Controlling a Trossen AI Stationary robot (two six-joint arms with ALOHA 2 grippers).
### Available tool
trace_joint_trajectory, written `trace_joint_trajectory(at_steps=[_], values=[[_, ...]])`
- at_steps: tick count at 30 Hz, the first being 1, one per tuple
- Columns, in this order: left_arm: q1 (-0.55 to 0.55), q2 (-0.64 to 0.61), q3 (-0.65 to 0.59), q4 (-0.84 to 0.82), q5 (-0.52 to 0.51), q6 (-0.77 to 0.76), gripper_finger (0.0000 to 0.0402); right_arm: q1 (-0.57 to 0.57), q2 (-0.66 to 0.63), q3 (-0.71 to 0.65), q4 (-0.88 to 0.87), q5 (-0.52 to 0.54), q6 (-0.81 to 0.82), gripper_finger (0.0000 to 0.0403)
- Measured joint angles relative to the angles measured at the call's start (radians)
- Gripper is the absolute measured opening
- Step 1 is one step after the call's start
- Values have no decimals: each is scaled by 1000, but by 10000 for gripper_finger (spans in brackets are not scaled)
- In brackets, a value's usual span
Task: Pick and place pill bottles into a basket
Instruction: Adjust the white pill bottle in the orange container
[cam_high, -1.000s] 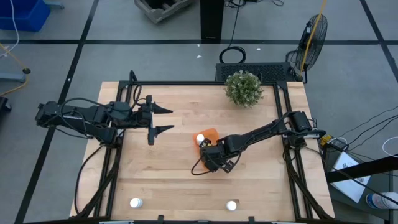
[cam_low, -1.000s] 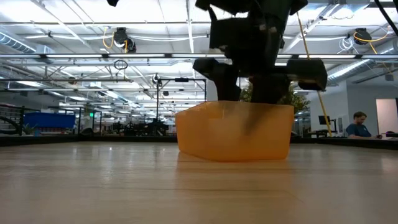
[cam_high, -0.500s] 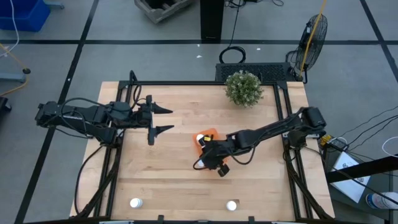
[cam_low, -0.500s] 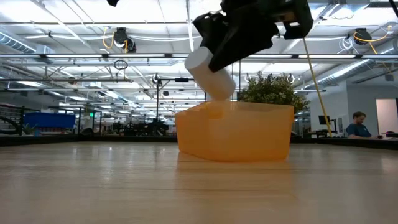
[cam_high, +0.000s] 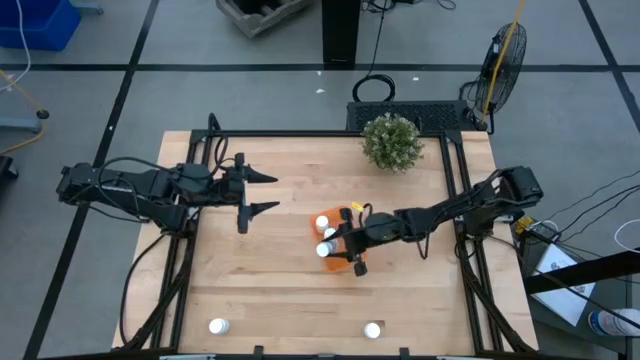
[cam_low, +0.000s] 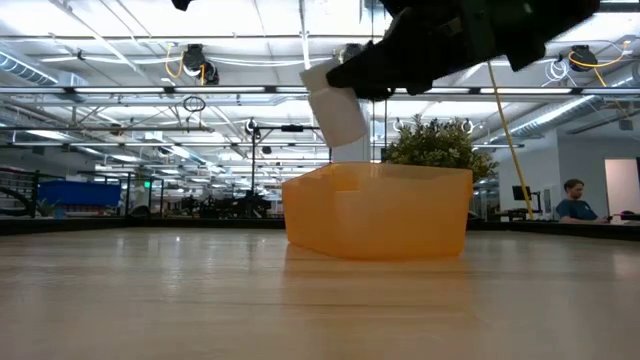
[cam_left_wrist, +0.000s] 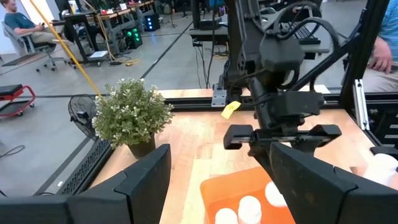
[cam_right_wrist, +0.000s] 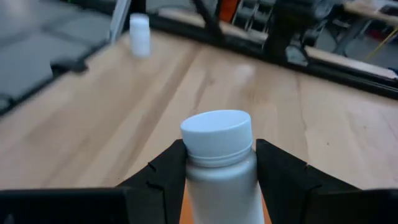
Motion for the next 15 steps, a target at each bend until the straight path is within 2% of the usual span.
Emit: trace_joint_trajectory(at_steps=[6, 15], values=[[0, 0, 0, 0, 0, -1, 278, 4, 10, -145, 284, 42, 108, 153], [0, 0, 0, 5, 0, -4, 278, 34, 20, -184, 367, 69, 143, 153]])
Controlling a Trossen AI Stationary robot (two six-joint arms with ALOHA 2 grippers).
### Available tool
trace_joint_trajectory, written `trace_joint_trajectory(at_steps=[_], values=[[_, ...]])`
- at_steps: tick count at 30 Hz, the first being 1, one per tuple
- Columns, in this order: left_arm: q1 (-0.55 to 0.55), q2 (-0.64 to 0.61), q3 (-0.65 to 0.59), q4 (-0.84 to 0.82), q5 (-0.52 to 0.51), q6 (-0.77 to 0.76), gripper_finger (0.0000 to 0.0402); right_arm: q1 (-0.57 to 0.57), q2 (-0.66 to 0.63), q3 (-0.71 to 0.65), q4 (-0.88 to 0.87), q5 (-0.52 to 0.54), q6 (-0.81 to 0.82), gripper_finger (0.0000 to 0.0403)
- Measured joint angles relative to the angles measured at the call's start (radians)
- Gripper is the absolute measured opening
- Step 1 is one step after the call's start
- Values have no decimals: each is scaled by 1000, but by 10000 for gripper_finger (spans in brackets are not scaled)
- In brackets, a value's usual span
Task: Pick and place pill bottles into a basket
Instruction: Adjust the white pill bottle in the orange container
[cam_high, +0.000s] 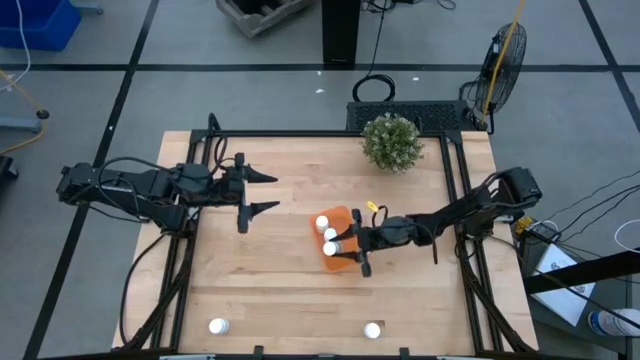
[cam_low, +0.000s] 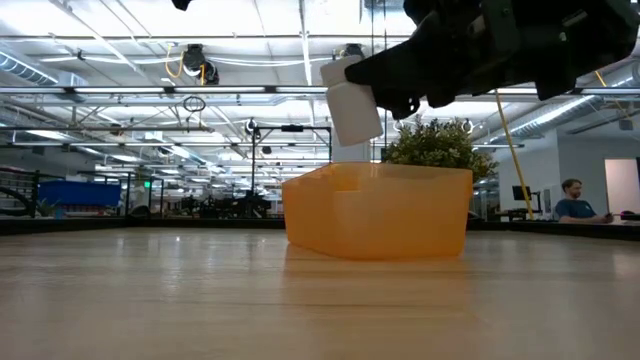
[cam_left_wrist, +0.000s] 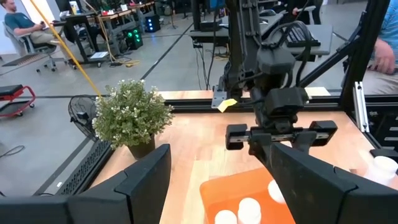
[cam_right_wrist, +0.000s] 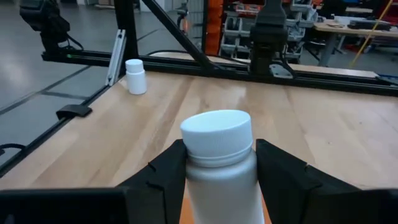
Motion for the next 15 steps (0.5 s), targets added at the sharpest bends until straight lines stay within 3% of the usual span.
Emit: trace_joint_trajectory(at_steps=[15], values=[[0, 0, 0, 3, 0, -11, 278, 26, 210, 0, 220, -5, 113, 153]])
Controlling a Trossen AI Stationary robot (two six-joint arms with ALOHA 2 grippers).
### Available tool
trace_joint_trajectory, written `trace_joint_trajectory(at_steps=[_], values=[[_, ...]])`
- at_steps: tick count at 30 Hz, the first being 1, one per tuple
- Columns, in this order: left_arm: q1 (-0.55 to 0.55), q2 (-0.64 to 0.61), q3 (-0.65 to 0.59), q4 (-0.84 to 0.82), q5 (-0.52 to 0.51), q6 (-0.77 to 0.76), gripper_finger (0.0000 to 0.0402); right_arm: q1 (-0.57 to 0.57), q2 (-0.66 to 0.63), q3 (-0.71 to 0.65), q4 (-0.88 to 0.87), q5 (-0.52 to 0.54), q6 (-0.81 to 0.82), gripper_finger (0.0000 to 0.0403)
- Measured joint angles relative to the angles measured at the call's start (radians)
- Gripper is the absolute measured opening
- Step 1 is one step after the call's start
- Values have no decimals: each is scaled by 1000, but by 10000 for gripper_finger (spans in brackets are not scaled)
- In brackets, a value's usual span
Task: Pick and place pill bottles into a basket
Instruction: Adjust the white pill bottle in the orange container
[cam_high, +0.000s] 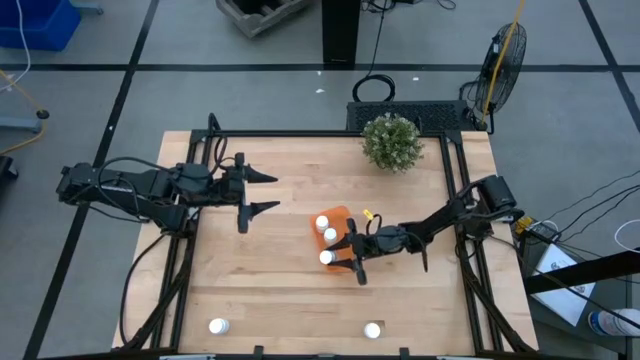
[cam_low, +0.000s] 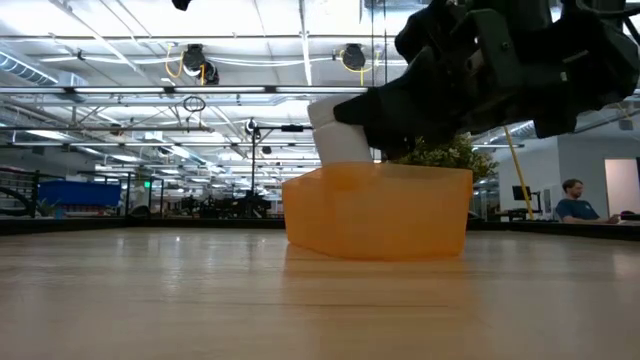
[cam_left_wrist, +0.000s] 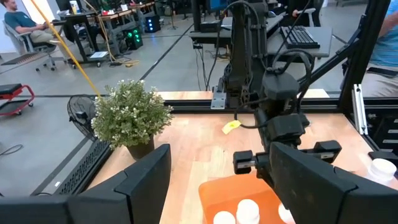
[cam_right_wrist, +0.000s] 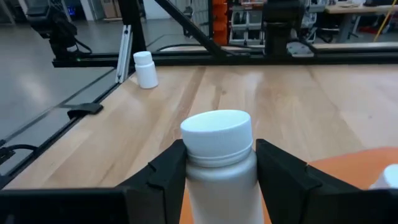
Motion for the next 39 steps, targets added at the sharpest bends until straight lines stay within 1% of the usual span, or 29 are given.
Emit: trace_joint_trajectory(at_steps=[7, 11, 18, 24, 32, 33, 34, 37, 39], values=[[0, 0, 0, -1, 0, 0, 278, 0, 44, 1, -3, 3, 32, 153], [0, 0, 0, -1, 0, -1, 278, 0, 91, 1, 39, 4, 55, 153], [0, 0, 0, -2, 0, -4, 278, -4, 148, 1, 168, 6, 67, 153], [0, 0, 0, -1, 0, -4, 278, -8, 149, 1, 179, 30, 59, 153], [0, 0, 0, -1, 0, -4, 278, -9, 149, 1, 162, 25, 66, 153], [0, 0, 0, -1, 0, -4, 278, -9, 149, 1, 158, 25, 69, 157], [0, 0, 0, -1, 0, -4, 278, -9, 149, 1, 157, 26, 78, 173], [0, 0, 0, -1, 0, -4, 278, -9, 149, 1, 153, 33, 120, 244], [0, 0, 0, -1, 0, -4, 278, -9, 149, 1, 147, 59, 135, 278]])
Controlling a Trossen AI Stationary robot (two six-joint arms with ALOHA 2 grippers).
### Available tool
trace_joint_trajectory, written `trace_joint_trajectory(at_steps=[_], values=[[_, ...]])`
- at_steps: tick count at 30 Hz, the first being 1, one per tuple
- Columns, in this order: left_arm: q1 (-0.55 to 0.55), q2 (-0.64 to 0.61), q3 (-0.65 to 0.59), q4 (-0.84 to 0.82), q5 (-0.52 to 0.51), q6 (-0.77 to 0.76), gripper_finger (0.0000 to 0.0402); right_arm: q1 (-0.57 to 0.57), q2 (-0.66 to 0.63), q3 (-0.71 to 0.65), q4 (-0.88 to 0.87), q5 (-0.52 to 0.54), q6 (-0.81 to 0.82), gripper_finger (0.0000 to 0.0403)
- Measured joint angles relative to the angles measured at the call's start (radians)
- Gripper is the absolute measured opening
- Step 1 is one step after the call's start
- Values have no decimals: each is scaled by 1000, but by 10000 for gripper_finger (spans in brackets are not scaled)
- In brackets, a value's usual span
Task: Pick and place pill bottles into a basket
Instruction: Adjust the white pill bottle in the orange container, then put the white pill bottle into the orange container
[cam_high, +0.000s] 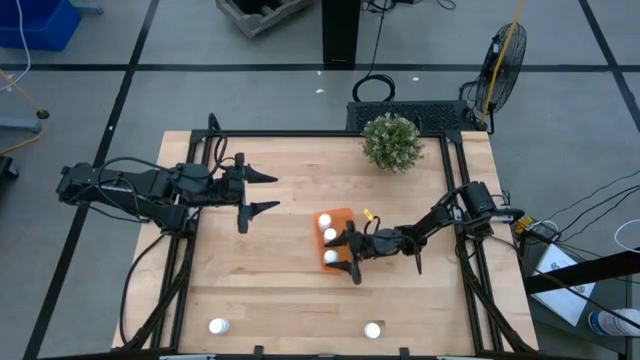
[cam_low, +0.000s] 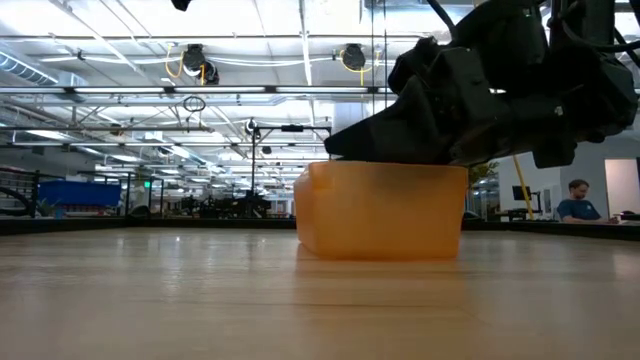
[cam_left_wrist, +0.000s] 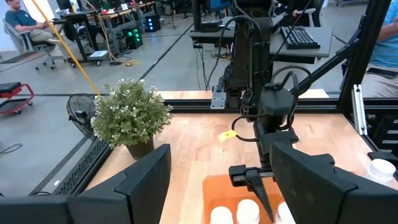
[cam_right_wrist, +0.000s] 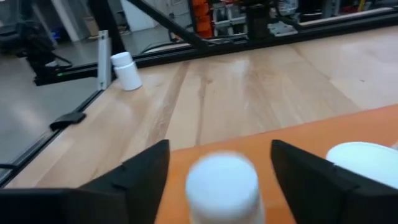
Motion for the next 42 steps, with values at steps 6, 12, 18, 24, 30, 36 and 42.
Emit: trace_joint_trajectory(at_steps=[6, 12, 18, 24, 30, 36, 42], values=[[0, 0, 0, 0, 0, 0, 278, 0, 0, 0, -4, 20, -5, 302], [0, 0, 0, 0, 0, 0, 278, 2, -8, 0, 22, 19, -47, 283], [0, 0, 0, -13, 1, -3, 278, 14, -129, 0, -1, 19, -162, 272], [0, 0, 0, -36, 11, -28, 278, 18, -381, 0, -254, 30, -260, 269], [0, 0, 0, -69, 26, -30, 278, 57, -653, 0, -603, 51, -226, 267], [0, 0, 0, -71, 26, -27, 278, 155, -854, 0, -913, 64, -31, 253], [0, 0, 0, -70, 26, -27, 278, 277, -884, 111, -1325, 189, 112, 233]])
